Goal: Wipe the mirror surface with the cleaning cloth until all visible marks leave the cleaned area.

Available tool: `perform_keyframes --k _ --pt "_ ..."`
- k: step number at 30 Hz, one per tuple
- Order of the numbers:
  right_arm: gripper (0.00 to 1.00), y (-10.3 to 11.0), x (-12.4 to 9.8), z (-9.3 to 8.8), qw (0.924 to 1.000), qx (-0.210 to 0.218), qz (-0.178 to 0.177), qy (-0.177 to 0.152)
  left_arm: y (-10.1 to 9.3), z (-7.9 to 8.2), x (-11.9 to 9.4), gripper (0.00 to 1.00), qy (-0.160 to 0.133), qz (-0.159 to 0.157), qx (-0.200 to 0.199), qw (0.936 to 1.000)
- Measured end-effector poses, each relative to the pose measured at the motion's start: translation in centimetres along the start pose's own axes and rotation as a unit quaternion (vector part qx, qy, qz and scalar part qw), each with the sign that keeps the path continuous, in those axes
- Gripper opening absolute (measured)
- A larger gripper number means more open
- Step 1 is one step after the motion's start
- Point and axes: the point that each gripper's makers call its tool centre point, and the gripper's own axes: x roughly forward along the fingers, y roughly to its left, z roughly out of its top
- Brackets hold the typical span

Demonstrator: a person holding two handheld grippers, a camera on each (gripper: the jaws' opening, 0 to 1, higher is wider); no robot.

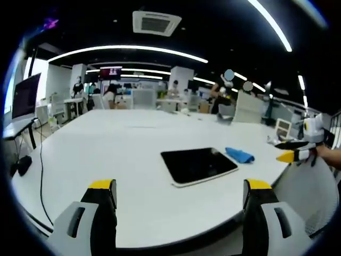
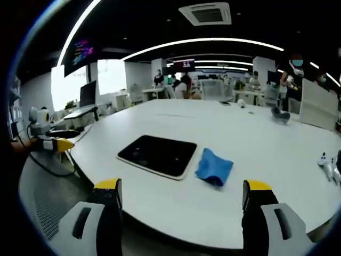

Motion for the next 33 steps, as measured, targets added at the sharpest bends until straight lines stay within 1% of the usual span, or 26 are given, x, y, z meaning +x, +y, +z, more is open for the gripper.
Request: perform_keyframes --k 3,5,7,12,15,21,24,26,33 --pt "0.94 -0.03 0.02 -0.05 1.0000 0.002 0.000 0.001 -0.12 0.04 0.08 0.99 0.000 -0.004 -0.005 1.0000" --pt "0.93 -0.05 0.04 -0.19 1.0000 0.003 -0.001 0.006 -0.19 -0.15 0.11 0.99 0.005 -0.007 -0.006 0.9999" --pt "0.93 0.00 0.04 -0.18 1.0000 0.002 0.000 0.005 -0.43 -0.06 0.14 0.99 0.003 -0.013 -0.001 0.9999" --pt "0.93 0.02 -0.04 -0.25 1.0000 0.003 -0.001 0.006 -0.47 -0.12 0.19 0.99 0.005 -0.014 0.000 0.9999" --pt "0.93 -0.12 0.06 -0.23 1.0000 0.005 -0.002 0.007 -0.31 -0.10 0.16 0.99 0.005 -0.009 -0.001 0.9999" --pt "0.92 0.11 0.03 -0.13 0.9999 0.009 0.003 0.003 -0.33 -0.23 0.14 0.99 0.008 -0.009 -0.003 0.9999" --pt "0.91 -0.06 -0.10 -0.10 0.9999 0.014 -0.004 0.001 -0.42 -0.37 0.15 0.99 0.011 -0.013 -0.004 0.9998" --pt "0.91 -0.15 -0.15 -0.04 0.9998 0.017 -0.006 -0.002 -0.45 -0.62 0.18 0.99 0.019 -0.014 -0.004 0.9997" --pt "0.91 -0.04 -0.05 -0.35 0.9999 0.012 -0.001 0.008 -0.77 -0.61 0.13 0.99 0.018 -0.022 -0.003 0.9996"
